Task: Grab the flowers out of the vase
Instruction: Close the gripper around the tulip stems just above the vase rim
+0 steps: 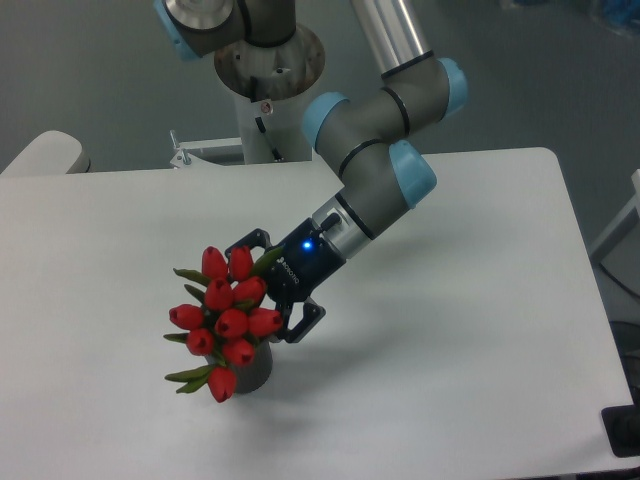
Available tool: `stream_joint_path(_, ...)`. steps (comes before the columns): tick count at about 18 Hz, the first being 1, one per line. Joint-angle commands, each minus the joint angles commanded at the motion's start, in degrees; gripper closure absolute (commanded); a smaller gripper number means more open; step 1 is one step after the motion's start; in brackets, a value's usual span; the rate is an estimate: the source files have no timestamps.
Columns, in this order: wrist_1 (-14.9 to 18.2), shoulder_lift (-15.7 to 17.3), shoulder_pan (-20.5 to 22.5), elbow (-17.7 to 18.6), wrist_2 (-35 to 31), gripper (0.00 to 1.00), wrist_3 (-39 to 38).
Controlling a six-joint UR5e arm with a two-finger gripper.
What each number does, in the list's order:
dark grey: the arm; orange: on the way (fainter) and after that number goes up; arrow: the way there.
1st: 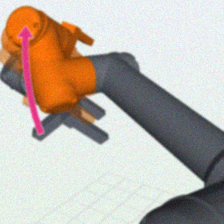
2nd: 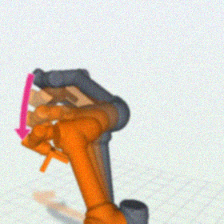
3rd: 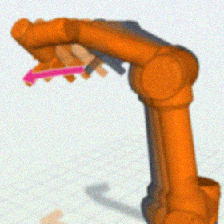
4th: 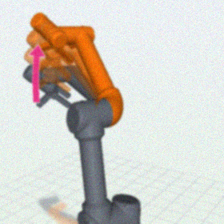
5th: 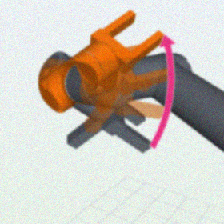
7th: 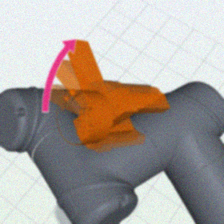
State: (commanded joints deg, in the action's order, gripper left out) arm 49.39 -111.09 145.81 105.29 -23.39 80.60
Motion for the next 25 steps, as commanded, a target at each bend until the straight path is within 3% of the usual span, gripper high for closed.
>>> stream_joint_path(2,0.0,-0.18,0.0,-0.17,0.45,0.35,0.0)
stream_joint_path(7,-0.09,-0.18,0.09,-0.44,0.45,0.48,0.09)
stream_joint_path(15,-0.7,0.09,0.44,-1.22,1.76,0.56,0.0)
stream_joint_path(25,-0.79,2.81,0.7,-3.51,2.65,0.58,-7.99)
